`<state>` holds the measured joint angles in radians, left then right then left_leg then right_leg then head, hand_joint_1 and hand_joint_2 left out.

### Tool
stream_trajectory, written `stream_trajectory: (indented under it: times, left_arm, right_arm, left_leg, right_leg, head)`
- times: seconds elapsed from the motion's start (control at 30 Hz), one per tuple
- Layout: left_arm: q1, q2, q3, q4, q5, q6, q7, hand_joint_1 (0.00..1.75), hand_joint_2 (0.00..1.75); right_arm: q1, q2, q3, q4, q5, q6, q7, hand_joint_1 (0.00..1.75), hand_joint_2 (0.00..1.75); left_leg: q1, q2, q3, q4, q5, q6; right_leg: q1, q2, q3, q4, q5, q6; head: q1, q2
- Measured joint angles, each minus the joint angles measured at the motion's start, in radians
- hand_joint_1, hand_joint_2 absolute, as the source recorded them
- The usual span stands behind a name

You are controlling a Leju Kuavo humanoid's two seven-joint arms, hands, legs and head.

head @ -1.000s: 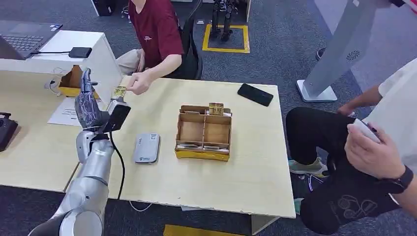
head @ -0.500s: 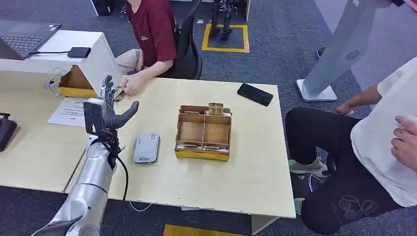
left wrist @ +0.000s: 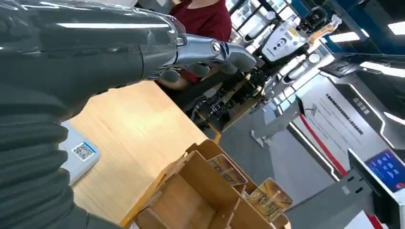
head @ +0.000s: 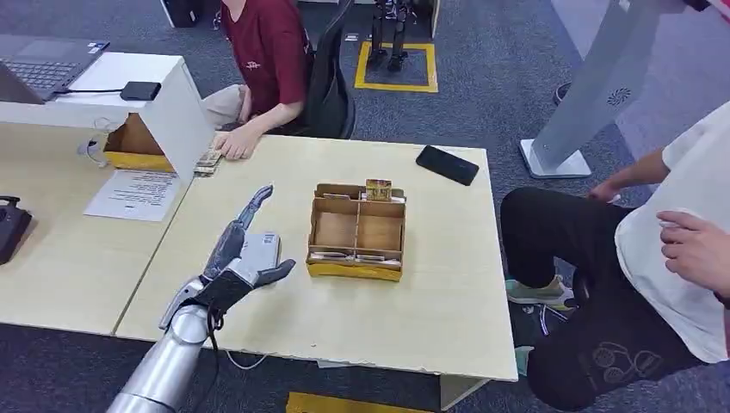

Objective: Pass the card to the sensor for recognition and then transmit it.

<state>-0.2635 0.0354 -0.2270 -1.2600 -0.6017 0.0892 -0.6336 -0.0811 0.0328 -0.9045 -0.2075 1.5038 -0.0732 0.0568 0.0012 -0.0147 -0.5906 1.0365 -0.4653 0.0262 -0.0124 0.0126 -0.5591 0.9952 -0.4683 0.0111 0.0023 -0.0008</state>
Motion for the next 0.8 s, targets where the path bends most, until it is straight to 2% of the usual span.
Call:
stream_trajectory:
  times: [0.1,0.2,0.37,0.53,0.63,0.8]
  left_arm:
    - [0.04,0.022,-0.057,-0.042,-0.07,0.036,-0.011,0.0,1.75]
    - [0.08,0.031,-0.116,-0.071,-0.168,0.106,0.021,0.0,1.75]
    - [0.098,0.05,-0.234,-0.061,-0.412,0.26,0.165,0.0,1.75]
    - [0.079,0.052,-0.309,0.021,-0.483,0.342,0.236,0.0,1.75]
    - [0.057,0.045,-0.327,0.071,-0.531,0.369,0.279,0.0,1.75]
    - [0.036,0.012,-0.341,0.138,-0.553,0.41,0.291,0.0,1.75]
  right_arm:
    - [0.001,0.0,-0.004,0.0,-0.001,-0.001,-0.001,0.0,1.75]
    - [0.001,0.0,-0.01,0.0,-0.001,-0.003,-0.003,0.0,1.75]
    - [0.001,0.0,-0.018,0.0,0.001,-0.003,-0.003,0.0,1.75]
    - [0.001,0.0,-0.019,0.0,0.003,-0.003,-0.007,0.0,1.75]
    - [0.0,0.0,-0.019,0.0,0.003,-0.003,-0.015,0.0,1.75]
    - [0.0,0.0,-0.019,0.0,0.005,-0.003,-0.015,0.0,1.75]
  left_leg:
    - [0.0,0.0,0.0,0.0,0.0,0.0]
    - [0.0,0.0,0.0,0.0,0.0,0.0]
    - [0.0,0.0,-0.001,0.0,-0.001,0.001]
    - [0.0,0.0,-0.001,0.0,0.0,0.001]
    - [0.0,0.0,-0.001,0.0,0.0,0.001]
    - [0.0,0.0,-0.001,0.0,0.0,0.001]
  right_leg:
    - [0.0,0.0,0.0,0.0,0.0,0.0]
    - [0.0,0.0,0.0,0.0,0.0,0.0]
    - [0.0,0.0,-0.001,-0.001,0.0,0.0]
    - [0.0,0.0,-0.001,-0.001,0.0,0.001]
    - [0.0,0.0,-0.001,0.0,0.001,0.001]
    - [0.0,0.0,-0.001,-0.001,0.001,0.001]
  head:
    - [0.0,0.0]
    - [0.0,0.0]
    - [0.0,0.0]
    - [0.0,0.0]
    - [0.0,0.0]
    - [0.0,0.0]
